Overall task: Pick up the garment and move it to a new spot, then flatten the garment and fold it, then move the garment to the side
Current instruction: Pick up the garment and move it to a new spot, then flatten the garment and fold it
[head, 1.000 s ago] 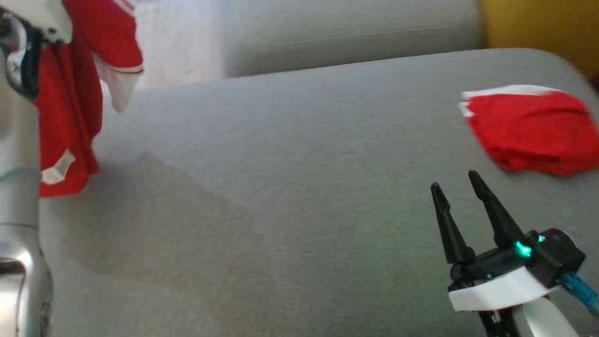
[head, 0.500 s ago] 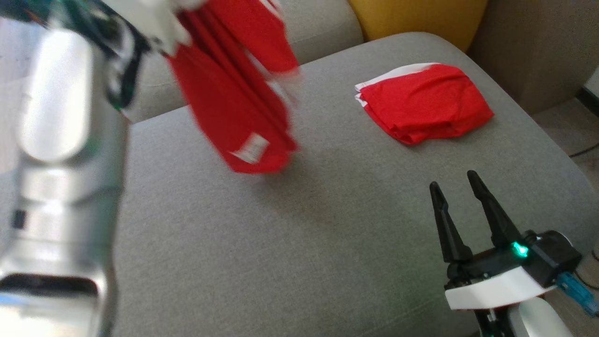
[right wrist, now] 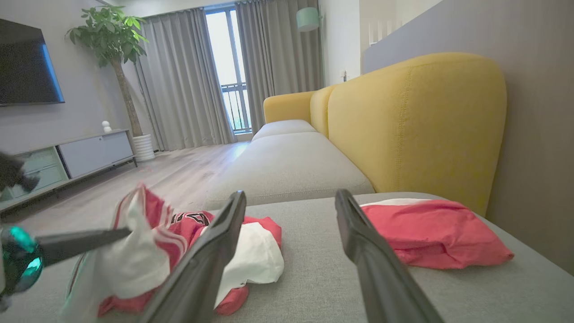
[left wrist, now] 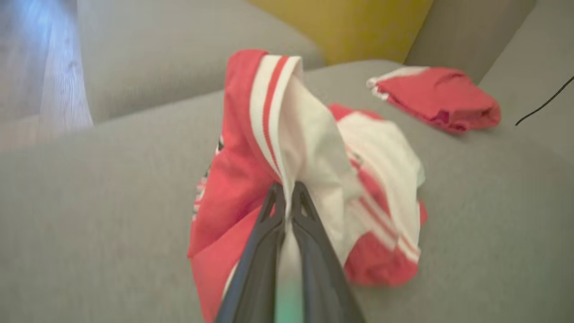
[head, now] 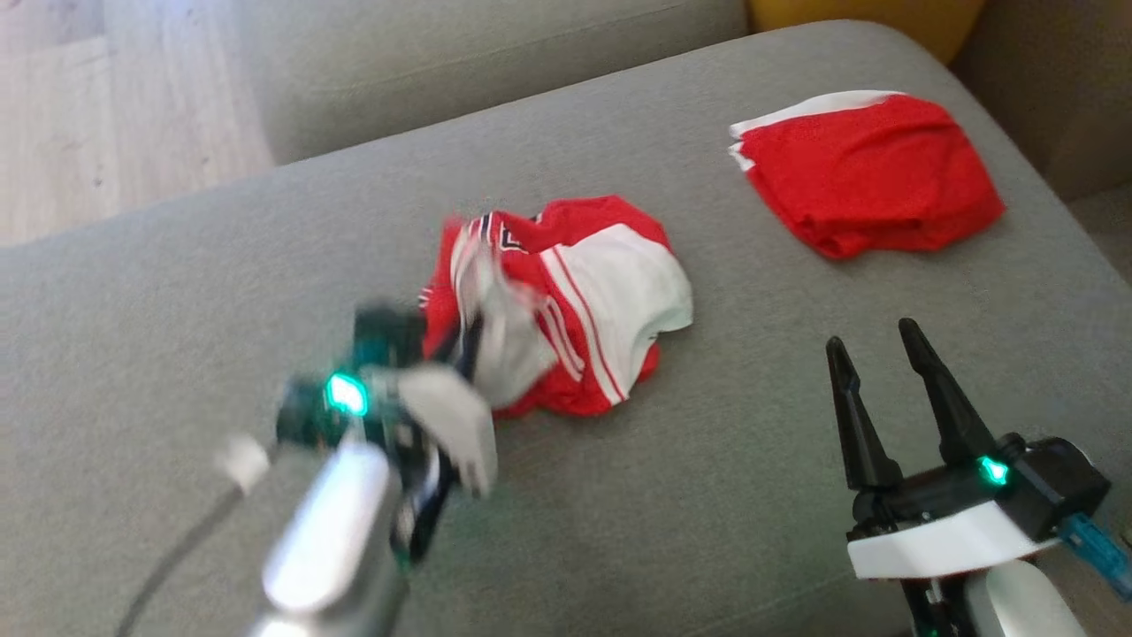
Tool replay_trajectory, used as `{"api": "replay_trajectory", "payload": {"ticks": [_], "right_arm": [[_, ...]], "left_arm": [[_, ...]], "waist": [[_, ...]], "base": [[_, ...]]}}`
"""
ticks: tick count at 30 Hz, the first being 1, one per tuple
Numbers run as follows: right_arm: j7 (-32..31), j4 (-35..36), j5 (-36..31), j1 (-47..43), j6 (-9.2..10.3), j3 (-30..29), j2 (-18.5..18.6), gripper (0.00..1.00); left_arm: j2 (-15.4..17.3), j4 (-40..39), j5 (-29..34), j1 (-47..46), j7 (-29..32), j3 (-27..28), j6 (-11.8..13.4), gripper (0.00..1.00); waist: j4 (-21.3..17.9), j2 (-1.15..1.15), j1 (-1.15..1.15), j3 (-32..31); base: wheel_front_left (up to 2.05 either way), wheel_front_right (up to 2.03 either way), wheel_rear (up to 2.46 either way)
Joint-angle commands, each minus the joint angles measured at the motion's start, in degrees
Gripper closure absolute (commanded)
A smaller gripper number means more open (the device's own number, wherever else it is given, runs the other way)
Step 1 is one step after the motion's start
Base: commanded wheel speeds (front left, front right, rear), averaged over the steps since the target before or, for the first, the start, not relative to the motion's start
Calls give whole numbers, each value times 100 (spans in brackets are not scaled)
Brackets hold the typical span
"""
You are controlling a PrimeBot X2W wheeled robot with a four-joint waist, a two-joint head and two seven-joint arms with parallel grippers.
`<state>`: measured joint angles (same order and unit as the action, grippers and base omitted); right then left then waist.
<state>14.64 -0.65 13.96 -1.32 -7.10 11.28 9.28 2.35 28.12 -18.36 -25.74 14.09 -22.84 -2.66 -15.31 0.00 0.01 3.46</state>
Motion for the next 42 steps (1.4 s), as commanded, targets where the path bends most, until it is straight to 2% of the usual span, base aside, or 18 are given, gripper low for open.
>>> {"api": "replay_trajectory", "payload": {"ticks": [1, 7, 8, 9, 10, 14, 20, 26, 29, 34, 42], "right_arm": [[36, 147, -42, 129, -39, 75, -24, 0], [36, 19, -85, 21, -39, 85, -73, 0], [36, 1, -86, -9, -39, 88, -81, 0], [36, -11, -83, -41, -39, 90, -91, 0], [36, -20, -80, -70, -39, 87, -104, 0], [36, -69, -68, -199, -39, 61, -152, 0], [36, -166, -65, -424, -39, 0, -218, 0], [36, -290, -126, -626, -39, -94, -276, 0], [36, -327, -194, -737, -39, -155, -310, 0], [36, -356, -290, -907, -39, -185, -338, 0], [36, -309, -352, -1131, -39, -260, -382, 0]], "left_arm": [[63, -162, -78, -36, -135, 58, 71, 100], [55, -131, -441, 984, -780, -539, 498, 100], [55, -137, -458, 1109, -903, -589, 590, 79], [55, -147, -444, 1220, -1026, -629, 681, 19], [55, -167, -416, 1319, -1162, -647, 777, 0], [92, -334, -266, 1703, -1736, -621, 1116, 0], [236, -823, -219, 2307, -2697, -370, 1388, 0], [412, -1367, 112, 2727, -2900, -163, 1543, 0], [445, -2021, 495, 3024, -2905, 62, 1662, 0], [362, -2910, 955, 3638, -2907, 322, 1619, 0], [242, -3252, 1314, 4285, -2908, 501, 1463, 0]], "waist": [[96, 0, -1, 34], [319, 0, -1, -141], [364, 0, -1, -196], [408, 0, -1, -242], [453, 0, -1, -289], [641, 0, -1, -506], [919, 0, -1, -826], [1102, 0, -1, -1082], [1185, 0, -1, -1200], [1267, 0, -1, -1354], [1295, 0, -1, -1459]], "base": [[0, 0, 0], [0, 0, 0], [0, 0, 0], [0, 0, 0], [0, 0, 0], [0, 0, 0], [0, 0, 0], [0, 0, 0], [0, 0, 0], [0, 0, 0], [0, 0, 0]]}}
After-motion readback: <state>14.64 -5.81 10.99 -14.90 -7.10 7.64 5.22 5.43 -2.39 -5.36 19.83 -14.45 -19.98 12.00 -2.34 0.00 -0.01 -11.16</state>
